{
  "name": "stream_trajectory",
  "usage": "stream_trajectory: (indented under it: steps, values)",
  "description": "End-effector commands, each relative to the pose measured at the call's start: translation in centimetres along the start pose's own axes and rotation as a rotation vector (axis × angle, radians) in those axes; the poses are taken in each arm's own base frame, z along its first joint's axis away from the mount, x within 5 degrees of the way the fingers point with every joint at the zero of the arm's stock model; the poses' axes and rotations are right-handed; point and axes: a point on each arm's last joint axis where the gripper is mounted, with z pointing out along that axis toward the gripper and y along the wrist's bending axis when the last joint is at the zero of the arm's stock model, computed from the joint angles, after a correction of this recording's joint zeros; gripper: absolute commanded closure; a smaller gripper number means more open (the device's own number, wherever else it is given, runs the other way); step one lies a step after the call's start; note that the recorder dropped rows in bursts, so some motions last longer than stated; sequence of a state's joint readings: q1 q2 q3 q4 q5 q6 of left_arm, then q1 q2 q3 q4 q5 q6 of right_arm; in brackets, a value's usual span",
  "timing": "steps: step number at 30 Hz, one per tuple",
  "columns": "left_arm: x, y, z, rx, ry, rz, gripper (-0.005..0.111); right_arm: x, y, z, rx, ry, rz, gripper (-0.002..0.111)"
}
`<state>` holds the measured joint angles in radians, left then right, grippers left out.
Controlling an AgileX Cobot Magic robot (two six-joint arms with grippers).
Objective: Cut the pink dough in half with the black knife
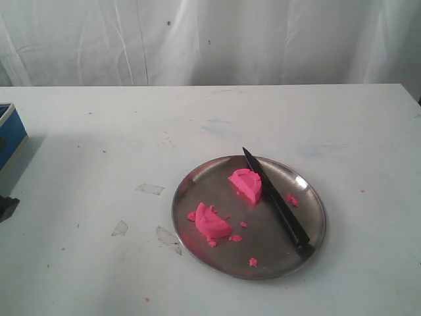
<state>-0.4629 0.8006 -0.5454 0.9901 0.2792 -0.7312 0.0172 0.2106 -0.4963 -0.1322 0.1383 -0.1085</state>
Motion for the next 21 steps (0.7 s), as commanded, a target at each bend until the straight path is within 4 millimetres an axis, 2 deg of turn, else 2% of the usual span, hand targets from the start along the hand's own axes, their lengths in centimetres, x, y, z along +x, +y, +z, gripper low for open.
stream_trajectory:
  steps: [1, 4, 9, 18, 21]
  values:
    - [0.4, 0.0, -0.1, 0.002, 0.019, -0.032, 0.107, 1.6, 0.3, -2.4, 0.016, -0.02, -0.011, 0.108]
    - [0.5, -0.4, -0.1, 0.042, 0.034, -0.121, 0.107, 3.1, 0.4, -3.3, 0.006, 0.101, -0.008, 0.108]
    - [0.5, -0.4, -0.1, 0.044, 0.031, -0.121, 0.107, 5.8, 0.8, -4.4, -0.035, 0.404, 0.002, 0.108]
    - [0.5, -0.4, -0.1, 0.044, 0.031, -0.119, 0.107, 5.8, 0.7, -4.4, -0.028, 0.405, 0.023, 0.108]
    - [0.5, -0.4, -0.1, 0.044, 0.031, -0.119, 0.107, 8.0, 1.4, -3.1, -0.014, 0.299, -0.003, 0.108]
